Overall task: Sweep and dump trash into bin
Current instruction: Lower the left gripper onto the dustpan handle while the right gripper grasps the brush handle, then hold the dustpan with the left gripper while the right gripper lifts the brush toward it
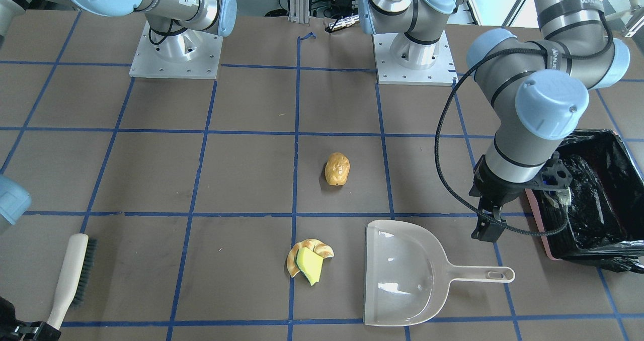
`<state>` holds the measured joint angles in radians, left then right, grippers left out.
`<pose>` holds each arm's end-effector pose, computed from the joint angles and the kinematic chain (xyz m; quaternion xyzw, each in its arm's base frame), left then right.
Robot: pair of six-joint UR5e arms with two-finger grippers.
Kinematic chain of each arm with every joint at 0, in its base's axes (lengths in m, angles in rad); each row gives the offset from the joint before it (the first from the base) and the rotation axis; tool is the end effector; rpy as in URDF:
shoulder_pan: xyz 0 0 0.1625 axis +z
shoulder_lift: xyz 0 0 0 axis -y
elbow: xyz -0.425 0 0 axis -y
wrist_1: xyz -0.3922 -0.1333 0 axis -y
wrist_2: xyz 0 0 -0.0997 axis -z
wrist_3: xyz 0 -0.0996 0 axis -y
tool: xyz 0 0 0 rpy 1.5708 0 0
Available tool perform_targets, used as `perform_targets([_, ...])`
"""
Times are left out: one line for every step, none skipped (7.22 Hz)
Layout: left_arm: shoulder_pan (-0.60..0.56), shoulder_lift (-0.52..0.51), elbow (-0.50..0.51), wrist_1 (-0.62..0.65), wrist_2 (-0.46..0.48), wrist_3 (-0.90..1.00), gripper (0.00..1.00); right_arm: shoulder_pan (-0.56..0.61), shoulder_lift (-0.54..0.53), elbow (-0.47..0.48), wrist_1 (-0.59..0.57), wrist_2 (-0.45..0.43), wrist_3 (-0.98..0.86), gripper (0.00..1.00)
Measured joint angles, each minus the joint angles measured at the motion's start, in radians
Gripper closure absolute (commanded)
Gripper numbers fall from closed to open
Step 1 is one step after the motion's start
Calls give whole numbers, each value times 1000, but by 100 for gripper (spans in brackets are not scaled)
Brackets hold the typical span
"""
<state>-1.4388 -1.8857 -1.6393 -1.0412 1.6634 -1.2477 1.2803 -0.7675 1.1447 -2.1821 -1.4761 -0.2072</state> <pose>-0.0429 -0.6195 0.3363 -0.6366 0.7663 -0.0863 0.0005 -0.0897 -0.7982 0.2398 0.0358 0.9914 -0.1246 0.0168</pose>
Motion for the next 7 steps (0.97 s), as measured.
perform_targets([0, -57, 38, 37, 1, -16, 5, 0, 4, 1, -8, 9, 0, 17])
perform_targets([0, -112, 71, 77, 2, -22, 6, 1, 5, 1, -11, 14, -1, 26])
perform_targets([0, -161, 91, 123, 2, -25, 5, 2, 5, 1, -12, 15, -1, 27])
perform_targets([0, -198, 101, 162, 3, -27, 4, 2, 5, 1, -13, 16, -1, 30])
perform_targets([0, -227, 107, 184, 3, -29, 4, 2, 5, 1, -14, 23, 0, 33])
perform_targets([0, -246, 110, 193, 4, -34, 5, 2, 5, 0, -15, 35, 0, 36])
perform_targets([0, -257, 111, 196, 5, -41, 5, 2, 5, -1, -16, 43, -1, 36])
